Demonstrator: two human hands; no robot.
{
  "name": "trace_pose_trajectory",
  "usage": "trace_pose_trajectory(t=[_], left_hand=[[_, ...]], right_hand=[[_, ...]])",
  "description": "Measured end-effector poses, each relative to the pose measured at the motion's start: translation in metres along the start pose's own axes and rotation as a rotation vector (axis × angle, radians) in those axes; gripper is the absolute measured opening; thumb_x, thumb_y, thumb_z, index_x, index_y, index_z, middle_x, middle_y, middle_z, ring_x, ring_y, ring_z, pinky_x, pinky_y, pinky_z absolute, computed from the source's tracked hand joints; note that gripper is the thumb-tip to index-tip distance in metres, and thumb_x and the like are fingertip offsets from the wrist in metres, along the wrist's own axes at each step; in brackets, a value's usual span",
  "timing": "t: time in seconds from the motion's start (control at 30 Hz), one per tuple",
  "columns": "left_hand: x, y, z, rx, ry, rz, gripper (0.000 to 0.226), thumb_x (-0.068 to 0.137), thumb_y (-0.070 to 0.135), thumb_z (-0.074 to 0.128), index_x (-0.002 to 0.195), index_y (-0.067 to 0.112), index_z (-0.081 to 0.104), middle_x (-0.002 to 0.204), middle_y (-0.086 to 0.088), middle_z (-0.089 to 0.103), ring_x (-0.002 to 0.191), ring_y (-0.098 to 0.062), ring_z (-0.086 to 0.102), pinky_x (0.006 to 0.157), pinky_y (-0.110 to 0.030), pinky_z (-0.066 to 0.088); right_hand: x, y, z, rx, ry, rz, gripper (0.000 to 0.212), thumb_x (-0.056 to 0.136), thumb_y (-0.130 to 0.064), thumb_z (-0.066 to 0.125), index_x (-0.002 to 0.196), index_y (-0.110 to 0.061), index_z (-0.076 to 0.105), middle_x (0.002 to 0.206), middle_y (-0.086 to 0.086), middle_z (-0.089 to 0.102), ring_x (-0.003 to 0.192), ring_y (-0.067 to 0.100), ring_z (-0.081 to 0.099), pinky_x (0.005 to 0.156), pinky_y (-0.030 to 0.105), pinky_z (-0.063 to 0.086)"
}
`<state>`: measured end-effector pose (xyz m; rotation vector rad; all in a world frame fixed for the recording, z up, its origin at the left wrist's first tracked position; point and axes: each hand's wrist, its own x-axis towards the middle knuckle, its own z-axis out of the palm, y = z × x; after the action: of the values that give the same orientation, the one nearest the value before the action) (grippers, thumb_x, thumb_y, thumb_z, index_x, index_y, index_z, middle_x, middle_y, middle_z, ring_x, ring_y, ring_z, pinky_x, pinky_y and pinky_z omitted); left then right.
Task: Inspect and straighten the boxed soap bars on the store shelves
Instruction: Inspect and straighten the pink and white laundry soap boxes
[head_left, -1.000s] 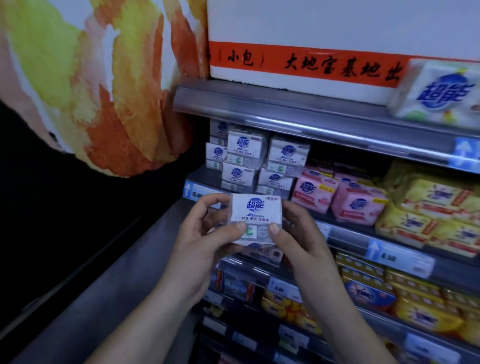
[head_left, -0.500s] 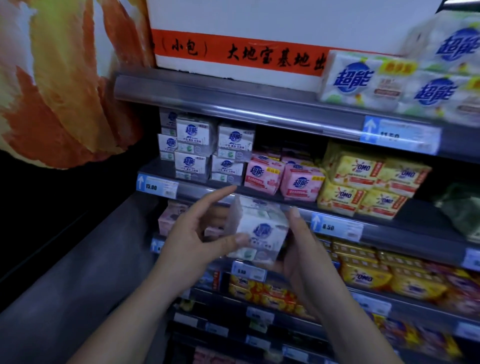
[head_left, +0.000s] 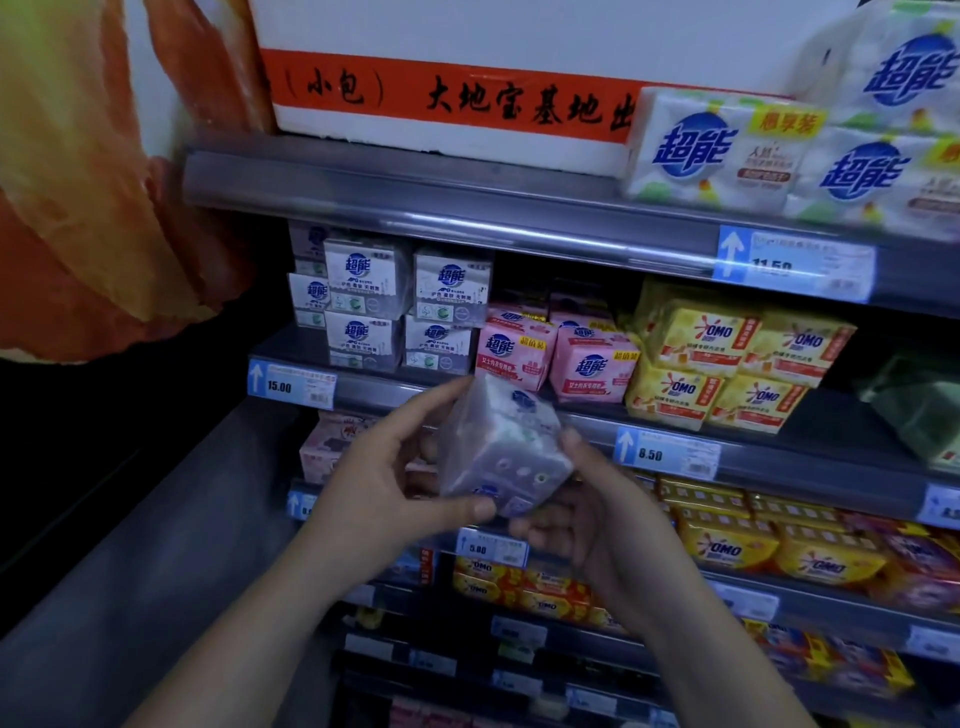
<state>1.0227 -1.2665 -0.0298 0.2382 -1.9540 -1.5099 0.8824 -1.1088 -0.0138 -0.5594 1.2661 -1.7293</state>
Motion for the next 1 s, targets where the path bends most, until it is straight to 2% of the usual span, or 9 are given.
trace_pose_trajectory(t=[0.07, 0.2, 0.33, 0.43, 0.53, 0.67, 0.83, 0.93, 1.0], left_hand=[[0.004, 0.000, 0.004, 0.041, 0.035, 0.076, 0.087, 0.064, 0.036, 0.097, 0.142, 0.041, 0.058, 0.112, 0.019, 0.072, 0.089, -0.003, 0.069, 0.070, -0.020, 0.055], [0.009, 0.001, 0.008, 0.035, 0.095, 0.145, 0.098, 0.065, 0.039, 0.098, 0.147, 0.035, 0.045, 0.118, 0.002, 0.071, 0.099, -0.020, 0.073, 0.071, -0.025, 0.058], [0.014, 0.000, 0.011, 0.058, 0.112, 0.189, 0.105, 0.065, 0.048, 0.096, 0.152, 0.035, 0.038, 0.113, 0.005, 0.069, 0.104, -0.017, 0.072, 0.077, -0.022, 0.057], [0.018, -0.004, 0.008, 0.046, 0.123, 0.142, 0.095, 0.071, 0.048, 0.092, 0.151, 0.037, 0.041, 0.117, 0.004, 0.072, 0.106, -0.018, 0.072, 0.082, -0.025, 0.056], [0.019, -0.014, 0.003, -0.182, 0.089, 0.004, 0.072, 0.077, 0.033, 0.078, 0.144, 0.038, 0.051, 0.121, 0.003, 0.074, 0.109, -0.016, 0.072, 0.083, -0.029, 0.057], [0.016, -0.030, 0.014, -0.517, 0.089, -0.133, 0.053, 0.082, 0.032, 0.067, 0.136, 0.033, 0.066, 0.134, 0.000, 0.071, 0.121, -0.024, 0.070, 0.085, -0.039, 0.061], [0.016, -0.031, 0.020, -0.536, 0.132, -0.120, 0.047, 0.084, 0.030, 0.067, 0.131, 0.025, 0.070, 0.126, -0.006, 0.074, 0.115, -0.026, 0.072, 0.083, -0.036, 0.061], [0.019, -0.022, 0.018, -0.384, 0.193, -0.084, 0.052, 0.080, 0.035, 0.075, 0.124, 0.012, 0.062, 0.109, -0.004, 0.077, 0.099, -0.023, 0.076, 0.074, -0.032, 0.061], [0.022, -0.013, 0.019, -0.349, 0.220, -0.112, 0.049, 0.077, 0.043, 0.077, 0.112, 0.012, 0.062, 0.095, -0.002, 0.079, 0.082, -0.020, 0.076, 0.063, -0.028, 0.059]], right_hand=[[0.003, 0.000, 0.002, 0.041, -0.038, 0.079, 0.058, 0.085, -0.051, 0.060, 0.119, -0.004, 0.067, 0.086, 0.019, 0.077, 0.054, 0.024, 0.071, 0.046, 0.026, 0.057], [0.008, -0.001, 0.003, 0.073, -0.092, 0.106, 0.059, 0.087, -0.049, 0.054, 0.120, -0.002, 0.065, 0.084, 0.018, 0.076, 0.053, 0.023, 0.070, 0.045, 0.026, 0.055], [0.012, -0.004, 0.001, 0.080, -0.122, 0.106, 0.049, 0.099, -0.044, 0.046, 0.117, -0.004, 0.067, 0.080, 0.016, 0.074, 0.053, 0.022, 0.068, 0.046, 0.026, 0.055], [0.014, -0.004, 0.000, 0.077, -0.055, 0.053, 0.046, 0.091, -0.050, 0.054, 0.099, -0.012, 0.078, 0.074, 0.012, 0.071, 0.048, 0.018, 0.062, 0.042, 0.023, 0.050], [0.012, -0.005, -0.001, 0.006, 0.047, -0.071, 0.050, 0.089, -0.057, 0.058, 0.110, -0.016, 0.077, 0.069, 0.005, 0.068, 0.047, 0.012, 0.051, 0.042, 0.021, 0.040], [0.004, -0.009, 0.003, -0.025, 0.028, -0.248, 0.030, 0.088, -0.024, 0.076, 0.117, -0.019, 0.080, 0.074, 0.004, 0.065, 0.057, 0.009, 0.057, 0.047, 0.022, 0.046], [-0.001, -0.012, 0.006, -0.064, 0.079, -0.297, 0.040, 0.080, -0.025, 0.073, 0.119, -0.020, 0.079, 0.086, 0.016, 0.065, 0.064, 0.012, 0.065, 0.055, 0.023, 0.055], [-0.003, -0.009, 0.005, -0.219, 0.107, -0.299, 0.029, 0.090, -0.044, 0.070, 0.116, -0.033, 0.077, 0.104, 0.002, 0.079, 0.088, 0.014, 0.076, 0.068, 0.027, 0.060], [-0.004, -0.008, 0.007, -0.229, 0.103, -0.256, 0.028, 0.090, -0.053, 0.068, 0.107, -0.034, 0.079, 0.097, -0.003, 0.078, 0.086, 0.013, 0.075, 0.072, 0.028, 0.061]])
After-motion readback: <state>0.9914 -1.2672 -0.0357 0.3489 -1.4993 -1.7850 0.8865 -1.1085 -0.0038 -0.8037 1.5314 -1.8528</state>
